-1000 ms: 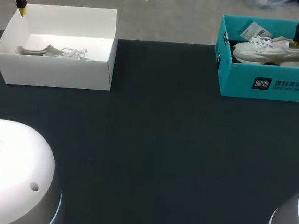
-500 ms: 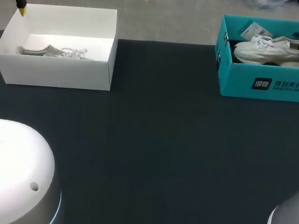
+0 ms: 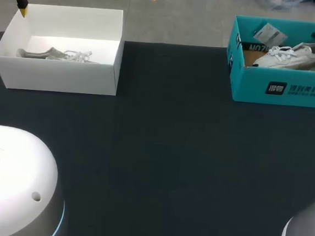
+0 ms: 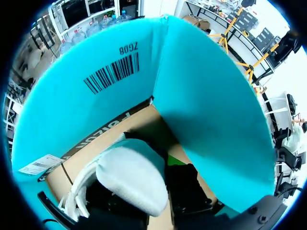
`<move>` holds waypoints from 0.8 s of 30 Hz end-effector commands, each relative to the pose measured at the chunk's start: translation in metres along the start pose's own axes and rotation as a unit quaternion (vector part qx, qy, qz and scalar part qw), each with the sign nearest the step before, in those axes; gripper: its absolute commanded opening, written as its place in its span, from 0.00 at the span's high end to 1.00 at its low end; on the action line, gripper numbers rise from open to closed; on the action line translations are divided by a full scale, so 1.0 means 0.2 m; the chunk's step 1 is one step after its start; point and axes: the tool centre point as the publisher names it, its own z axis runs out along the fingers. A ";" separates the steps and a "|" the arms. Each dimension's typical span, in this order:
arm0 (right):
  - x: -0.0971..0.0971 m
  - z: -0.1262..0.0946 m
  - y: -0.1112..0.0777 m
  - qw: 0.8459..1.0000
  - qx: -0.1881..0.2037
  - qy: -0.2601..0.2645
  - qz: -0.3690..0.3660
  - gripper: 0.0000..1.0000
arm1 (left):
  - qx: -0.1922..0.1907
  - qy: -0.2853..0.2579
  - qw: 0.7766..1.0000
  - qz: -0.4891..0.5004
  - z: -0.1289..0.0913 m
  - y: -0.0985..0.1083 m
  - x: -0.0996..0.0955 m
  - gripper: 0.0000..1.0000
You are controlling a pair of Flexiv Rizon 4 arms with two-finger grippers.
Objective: Take the shoe out of the shoebox, open the shoe tongue, remove and reinsert the insole, then place the shoe into the shoebox
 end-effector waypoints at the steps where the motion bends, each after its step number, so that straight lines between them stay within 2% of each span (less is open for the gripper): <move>1: -0.06 -0.23 0.02 1.000 -0.004 0.017 0.010 1.00 | 0.000 0.001 1.000 0.001 0.00 0.00 0.00 0.00; 9: -0.11 -0.59 0.09 0.998 -0.040 0.051 -0.015 1.00 | 0.000 0.001 1.000 0.001 0.00 0.00 0.00 0.00; 14: -0.17 -0.81 0.09 0.995 -0.068 0.060 -0.038 1.00 | 0.000 0.001 1.000 0.001 0.00 0.00 0.00 0.00; 19: -0.22 -0.98 0.01 0.993 -0.085 0.069 -0.042 1.00 | 0.000 0.001 1.000 0.001 0.00 0.00 0.00 0.00; 24: -0.27 -1.10 -0.13 0.991 -0.108 0.066 -0.041 1.00 | 0.000 0.001 1.000 0.001 0.00 0.00 0.00 0.00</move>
